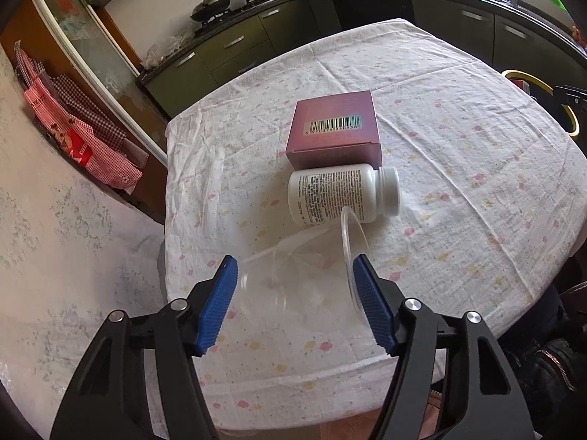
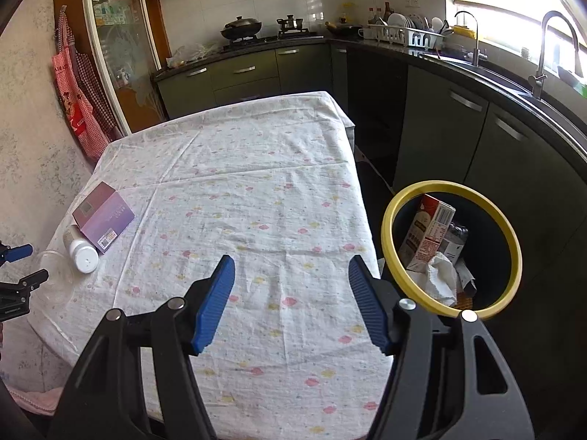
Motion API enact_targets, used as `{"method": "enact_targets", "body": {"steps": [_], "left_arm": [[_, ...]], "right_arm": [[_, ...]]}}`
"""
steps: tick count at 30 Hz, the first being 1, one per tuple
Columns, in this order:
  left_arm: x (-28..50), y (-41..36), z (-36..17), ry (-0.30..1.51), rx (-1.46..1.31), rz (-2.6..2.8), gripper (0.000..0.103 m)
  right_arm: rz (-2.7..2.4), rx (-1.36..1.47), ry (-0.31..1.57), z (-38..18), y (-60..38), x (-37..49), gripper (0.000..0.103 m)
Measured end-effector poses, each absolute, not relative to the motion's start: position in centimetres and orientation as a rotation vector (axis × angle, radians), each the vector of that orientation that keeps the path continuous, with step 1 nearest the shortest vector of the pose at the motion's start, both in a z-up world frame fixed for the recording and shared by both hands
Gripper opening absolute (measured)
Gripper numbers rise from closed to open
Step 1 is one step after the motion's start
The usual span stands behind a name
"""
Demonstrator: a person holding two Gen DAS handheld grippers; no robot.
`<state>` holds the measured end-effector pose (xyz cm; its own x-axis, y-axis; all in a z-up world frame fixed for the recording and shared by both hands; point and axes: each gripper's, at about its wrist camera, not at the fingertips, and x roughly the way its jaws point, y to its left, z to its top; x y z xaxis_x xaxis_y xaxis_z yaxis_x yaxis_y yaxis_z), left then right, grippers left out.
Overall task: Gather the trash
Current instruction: 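Grasp the clear plastic cup rim with the left tool, then carry the clear cup over the bin and open the left tool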
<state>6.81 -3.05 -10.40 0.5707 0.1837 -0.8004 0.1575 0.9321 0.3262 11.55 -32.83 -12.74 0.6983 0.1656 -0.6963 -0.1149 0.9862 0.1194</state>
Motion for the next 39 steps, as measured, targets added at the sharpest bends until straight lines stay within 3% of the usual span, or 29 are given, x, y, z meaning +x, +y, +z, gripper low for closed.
{"method": "enact_targets", "body": {"steps": [2,7,8,11,26,39], "left_arm": [[6.9,-2.8,-10.7,0.986,0.373,0.007,0.045],[6.6,-2.5,-10.0,0.955,0.378,0.018,0.025],[6.6,-2.3,-9.8,0.951,0.368,0.014,0.013],[6.3,-1.9,-9.3,0.936,0.361,0.017,0.006],[4.1,-5.8,-2.5,0.733,0.408,-0.126,0.006],[11.7,-21.5,-0.9,0.619,0.481,-0.454,0.006]], "right_arm": [[0.162,0.065,0.782,-12.6,-32.6,11.5,0.062],[0.171,0.067,0.778,-12.3,-32.3,11.4,0.062],[0.172,0.067,0.776,-12.3,-32.3,11.4,0.062],[0.174,0.072,0.773,-12.1,-32.4,11.3,0.062],[0.145,0.082,0.739,-11.0,-33.9,10.2,0.065],[-0.053,0.122,0.72,-11.7,-40.6,8.4,0.065]]}}
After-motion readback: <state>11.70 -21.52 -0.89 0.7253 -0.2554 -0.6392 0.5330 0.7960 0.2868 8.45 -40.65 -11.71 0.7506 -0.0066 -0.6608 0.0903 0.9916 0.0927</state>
